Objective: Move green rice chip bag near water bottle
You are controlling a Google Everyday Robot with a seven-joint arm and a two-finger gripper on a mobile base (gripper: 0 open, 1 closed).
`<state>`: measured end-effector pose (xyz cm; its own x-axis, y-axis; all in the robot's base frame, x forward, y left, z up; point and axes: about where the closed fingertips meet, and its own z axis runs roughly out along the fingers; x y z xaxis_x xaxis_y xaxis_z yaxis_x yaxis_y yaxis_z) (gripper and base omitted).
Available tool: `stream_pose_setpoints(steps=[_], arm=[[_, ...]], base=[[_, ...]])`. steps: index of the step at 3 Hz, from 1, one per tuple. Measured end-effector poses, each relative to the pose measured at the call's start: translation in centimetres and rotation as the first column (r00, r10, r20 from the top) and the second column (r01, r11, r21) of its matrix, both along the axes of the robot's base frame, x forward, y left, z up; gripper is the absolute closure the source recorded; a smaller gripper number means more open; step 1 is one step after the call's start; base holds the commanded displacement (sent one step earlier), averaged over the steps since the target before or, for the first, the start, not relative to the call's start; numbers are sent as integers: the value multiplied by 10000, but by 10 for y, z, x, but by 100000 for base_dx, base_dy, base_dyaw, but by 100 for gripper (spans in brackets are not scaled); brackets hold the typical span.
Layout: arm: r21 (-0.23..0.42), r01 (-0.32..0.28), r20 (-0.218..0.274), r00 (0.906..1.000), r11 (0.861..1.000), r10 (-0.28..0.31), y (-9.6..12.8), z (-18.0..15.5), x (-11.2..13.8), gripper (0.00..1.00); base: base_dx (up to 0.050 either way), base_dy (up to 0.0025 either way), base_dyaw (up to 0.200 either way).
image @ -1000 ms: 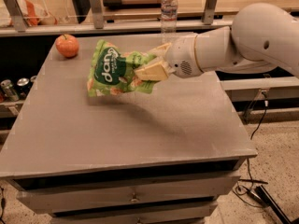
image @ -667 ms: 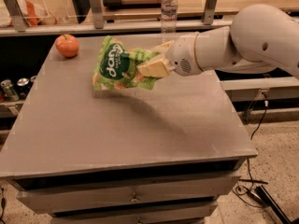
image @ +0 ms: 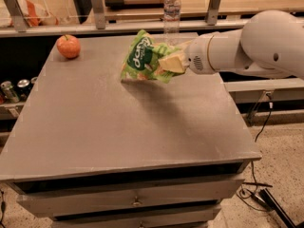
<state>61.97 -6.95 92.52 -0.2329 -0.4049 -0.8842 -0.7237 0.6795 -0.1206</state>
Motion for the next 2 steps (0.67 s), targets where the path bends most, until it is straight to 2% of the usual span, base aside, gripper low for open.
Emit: stream_pose_setpoints(steps=[1, 2], arm=[[103, 1296, 183, 9914, 9915, -1298, -31, 5, 4, 100], [359, 2163, 462, 9749, 9757, -2178, -52, 10, 12, 100]], base=[[0, 0, 0], [0, 0, 0]])
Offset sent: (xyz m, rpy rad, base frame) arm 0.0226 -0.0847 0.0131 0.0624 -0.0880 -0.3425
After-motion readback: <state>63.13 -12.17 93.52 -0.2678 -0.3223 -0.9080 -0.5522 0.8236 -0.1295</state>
